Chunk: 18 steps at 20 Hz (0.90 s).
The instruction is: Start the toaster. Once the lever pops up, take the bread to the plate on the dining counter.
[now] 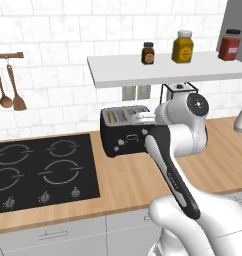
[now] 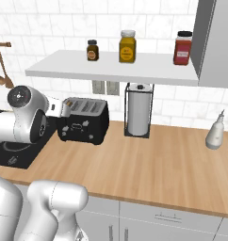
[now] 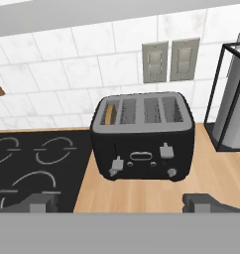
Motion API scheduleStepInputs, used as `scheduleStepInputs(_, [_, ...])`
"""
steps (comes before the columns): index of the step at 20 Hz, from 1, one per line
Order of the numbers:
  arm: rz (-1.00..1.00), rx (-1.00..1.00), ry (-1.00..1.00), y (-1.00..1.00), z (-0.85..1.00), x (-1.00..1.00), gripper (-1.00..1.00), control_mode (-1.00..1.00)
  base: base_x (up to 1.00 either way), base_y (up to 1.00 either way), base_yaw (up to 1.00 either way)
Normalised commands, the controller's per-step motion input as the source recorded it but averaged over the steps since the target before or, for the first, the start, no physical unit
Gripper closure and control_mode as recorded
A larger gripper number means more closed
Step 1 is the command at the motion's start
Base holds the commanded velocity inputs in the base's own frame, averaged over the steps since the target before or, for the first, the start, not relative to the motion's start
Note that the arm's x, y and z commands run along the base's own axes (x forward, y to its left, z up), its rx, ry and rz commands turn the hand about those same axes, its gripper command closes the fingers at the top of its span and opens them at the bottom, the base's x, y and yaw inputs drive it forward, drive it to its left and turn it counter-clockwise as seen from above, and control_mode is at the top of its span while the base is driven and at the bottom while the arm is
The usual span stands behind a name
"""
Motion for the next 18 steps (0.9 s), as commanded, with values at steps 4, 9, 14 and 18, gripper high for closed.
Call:
scheduleStepInputs(4, [0.00,0.00,0.00,0.00,0.00,0.00,-1.00,-1.00,0.00,0.00,0.00])
scheduleStepInputs(9, [0.00,0.00,0.00,0.00,0.00,0.00,-1.00,-1.00,0.00,0.00,0.00])
scheduleStepInputs(14, [0.00,0.00,0.00,0.00,0.00,0.00,-1.00,-1.00,0.00,0.00,0.00])
scheduleStepInputs(18, [0.00,0.00,0.00,0.00,0.00,0.00,-1.00,-1.00,0.00,0.00,0.00])
